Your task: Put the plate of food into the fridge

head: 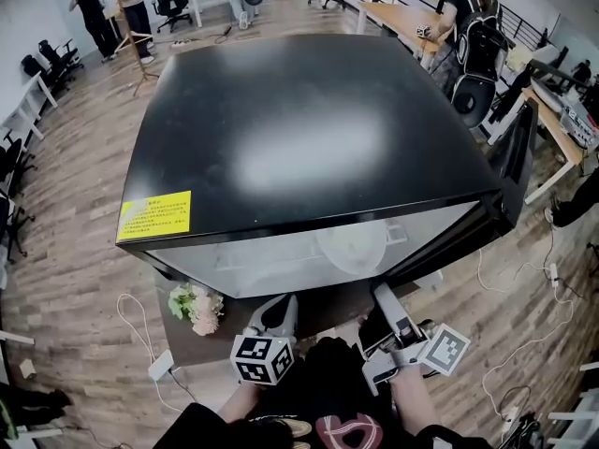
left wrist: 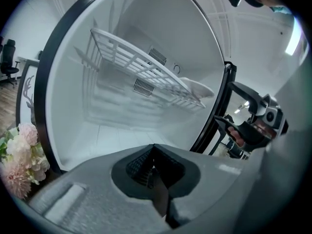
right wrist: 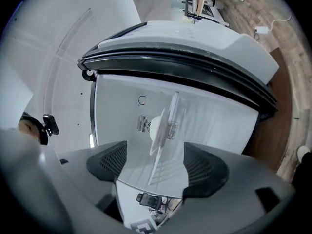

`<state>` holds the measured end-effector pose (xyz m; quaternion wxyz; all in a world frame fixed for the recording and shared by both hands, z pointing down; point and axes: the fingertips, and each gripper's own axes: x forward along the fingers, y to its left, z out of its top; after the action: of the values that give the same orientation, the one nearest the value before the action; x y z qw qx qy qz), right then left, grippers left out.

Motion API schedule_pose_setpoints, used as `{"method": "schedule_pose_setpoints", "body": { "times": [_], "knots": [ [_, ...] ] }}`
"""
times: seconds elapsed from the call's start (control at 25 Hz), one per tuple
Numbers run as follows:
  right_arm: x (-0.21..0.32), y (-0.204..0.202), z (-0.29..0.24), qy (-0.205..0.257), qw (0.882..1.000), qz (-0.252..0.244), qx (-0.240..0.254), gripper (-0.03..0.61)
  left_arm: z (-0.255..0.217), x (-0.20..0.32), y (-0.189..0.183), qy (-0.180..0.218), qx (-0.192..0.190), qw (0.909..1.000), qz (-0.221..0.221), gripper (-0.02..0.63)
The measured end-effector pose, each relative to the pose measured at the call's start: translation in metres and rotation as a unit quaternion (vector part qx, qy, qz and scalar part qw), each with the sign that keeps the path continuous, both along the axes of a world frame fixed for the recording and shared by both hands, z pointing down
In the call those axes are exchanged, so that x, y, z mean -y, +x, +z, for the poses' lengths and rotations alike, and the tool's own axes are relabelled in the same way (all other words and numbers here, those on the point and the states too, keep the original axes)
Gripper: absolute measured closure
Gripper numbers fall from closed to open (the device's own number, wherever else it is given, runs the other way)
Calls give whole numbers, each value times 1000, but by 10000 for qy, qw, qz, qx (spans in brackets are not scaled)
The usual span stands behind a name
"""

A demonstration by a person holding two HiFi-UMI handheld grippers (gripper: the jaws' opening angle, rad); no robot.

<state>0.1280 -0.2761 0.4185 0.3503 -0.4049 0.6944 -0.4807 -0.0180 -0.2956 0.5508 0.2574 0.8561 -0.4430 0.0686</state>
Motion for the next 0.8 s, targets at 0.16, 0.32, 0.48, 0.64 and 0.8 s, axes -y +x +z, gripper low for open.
{"method": "schedule_pose_setpoints", "body": {
  "times": [0.16,0.32,0.48,0.64,0.8],
  "knots": [
    [-11,1,15,-56,9996,37,-284,219,-3,-8,8,31,-34,9999,106,606],
    [-22,3,30,-111,9975,-1,-696,219,-10,-17,14,105,-52,9998,188,606],
    [-31,-6,44,-229,9956,-104,-898,221,-9,-22,13,76,-52,9997,236,606],
    [-41,-4,53,-224,9907,75,-1341,237,-8,-30,14,90,-84,9996,256,606],
    [-45,-1,57,-239,9805,305,-1927,268,-9,-33,16,88,-93,9995,279,606]
  ]
}}
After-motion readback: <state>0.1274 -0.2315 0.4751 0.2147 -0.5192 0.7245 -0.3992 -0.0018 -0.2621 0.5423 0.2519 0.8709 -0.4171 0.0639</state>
